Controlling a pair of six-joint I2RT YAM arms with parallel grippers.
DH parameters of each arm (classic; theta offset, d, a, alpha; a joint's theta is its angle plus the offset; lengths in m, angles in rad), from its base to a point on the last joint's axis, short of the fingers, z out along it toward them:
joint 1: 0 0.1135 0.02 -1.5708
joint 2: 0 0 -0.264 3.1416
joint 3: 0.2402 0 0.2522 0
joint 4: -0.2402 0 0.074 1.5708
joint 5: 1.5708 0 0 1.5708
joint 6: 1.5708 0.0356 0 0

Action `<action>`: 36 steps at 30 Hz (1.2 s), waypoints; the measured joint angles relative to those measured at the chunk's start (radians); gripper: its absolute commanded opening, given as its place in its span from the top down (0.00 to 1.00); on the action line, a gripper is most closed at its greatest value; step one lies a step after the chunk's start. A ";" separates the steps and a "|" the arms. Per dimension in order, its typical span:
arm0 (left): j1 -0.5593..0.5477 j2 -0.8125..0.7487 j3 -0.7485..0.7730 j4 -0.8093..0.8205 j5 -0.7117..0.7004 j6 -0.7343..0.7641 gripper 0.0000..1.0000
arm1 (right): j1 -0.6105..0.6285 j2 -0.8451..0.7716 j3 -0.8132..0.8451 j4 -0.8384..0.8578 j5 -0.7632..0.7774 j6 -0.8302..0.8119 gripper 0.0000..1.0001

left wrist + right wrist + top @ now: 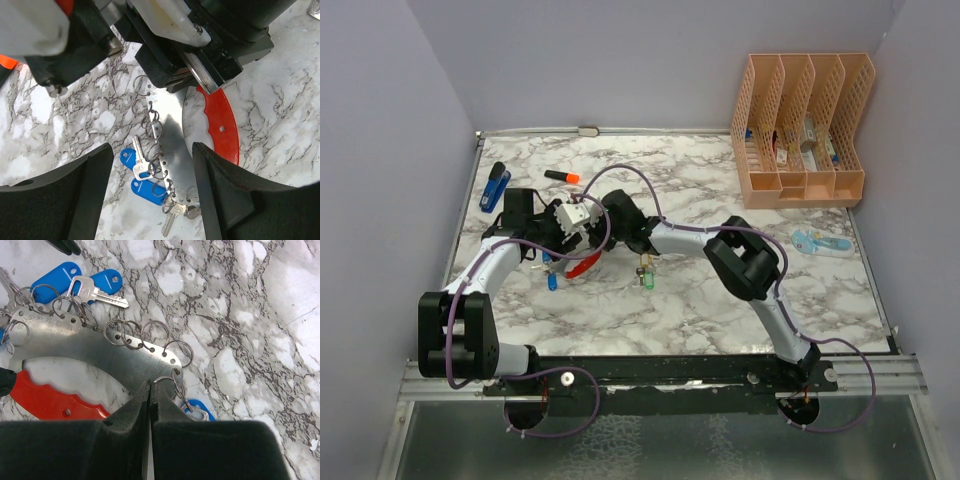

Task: Put the keys on the keyring

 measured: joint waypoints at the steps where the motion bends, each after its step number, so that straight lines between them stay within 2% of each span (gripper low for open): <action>1: 0.000 0.000 0.000 0.000 0.000 -0.001 0.32 | 0.000 0.000 0.000 0.000 0.000 0.000 0.99; 9: 0.000 0.002 0.050 -0.003 0.035 -0.020 0.32 | -0.011 -0.079 -0.040 -0.087 -0.008 0.016 0.99; 18: 0.000 0.016 0.076 0.000 0.117 -0.039 0.30 | -0.104 -0.259 -0.066 -0.144 -0.181 0.130 0.99; 30: 0.000 0.058 0.074 0.047 0.240 -0.043 0.25 | -0.106 -0.266 -0.067 -0.237 -0.375 0.237 0.99; 36: 0.000 0.058 0.075 0.034 0.372 0.008 0.25 | -0.106 -0.267 -0.064 -0.290 -0.426 0.259 0.99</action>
